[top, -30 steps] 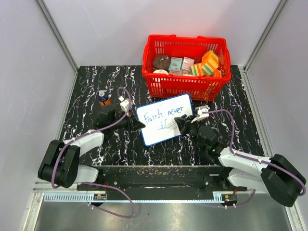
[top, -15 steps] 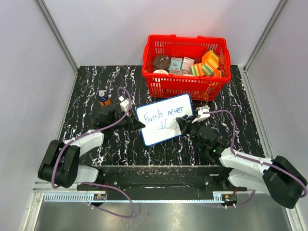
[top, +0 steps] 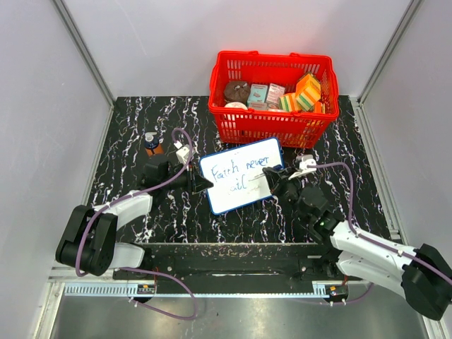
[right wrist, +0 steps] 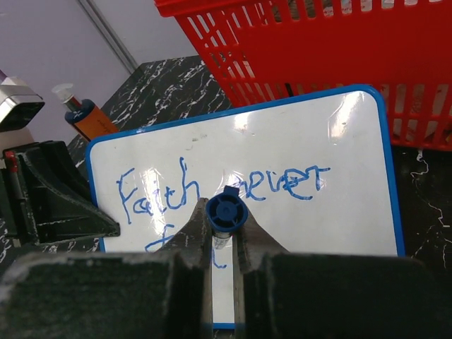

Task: Write a sentence on the whiteboard
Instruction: Write with the whiteboard marker on the whiteboard.

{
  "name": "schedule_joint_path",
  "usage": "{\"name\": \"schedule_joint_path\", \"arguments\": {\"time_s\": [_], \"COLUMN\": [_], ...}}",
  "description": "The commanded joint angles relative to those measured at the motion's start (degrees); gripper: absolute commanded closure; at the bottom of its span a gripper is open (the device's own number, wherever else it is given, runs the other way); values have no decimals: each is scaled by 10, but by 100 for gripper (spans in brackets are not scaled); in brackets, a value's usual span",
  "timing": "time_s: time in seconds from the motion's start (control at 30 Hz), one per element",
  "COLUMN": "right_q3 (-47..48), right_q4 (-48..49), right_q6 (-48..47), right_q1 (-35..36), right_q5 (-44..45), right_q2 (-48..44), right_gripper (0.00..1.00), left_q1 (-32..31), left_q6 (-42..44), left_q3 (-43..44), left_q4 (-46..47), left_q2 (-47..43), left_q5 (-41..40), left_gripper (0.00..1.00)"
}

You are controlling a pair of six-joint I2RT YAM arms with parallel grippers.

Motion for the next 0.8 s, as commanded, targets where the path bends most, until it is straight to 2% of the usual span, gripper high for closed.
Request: {"name": "schedule_joint_path", "arguments": {"time_s": [0.0,0.3,0.77], "right_q3": [36,54,57], "right_q4": [-14,9,28], "right_q6": [-18,-20,-21], "right_q1": [-5,-5,-5], "right_q5": [26,25,51], "right_q2": [29,71,89], "right_gripper": [100,100,100], "left_q1": [3,3,3], "left_q6": [80,80,80], "left_q3": [5,6,6], "left_q4": [3,3,3], "left_q2": [-4,-4,-4], "left_q5": [-65,-64,-64], "left_gripper": [100,100,100]}}
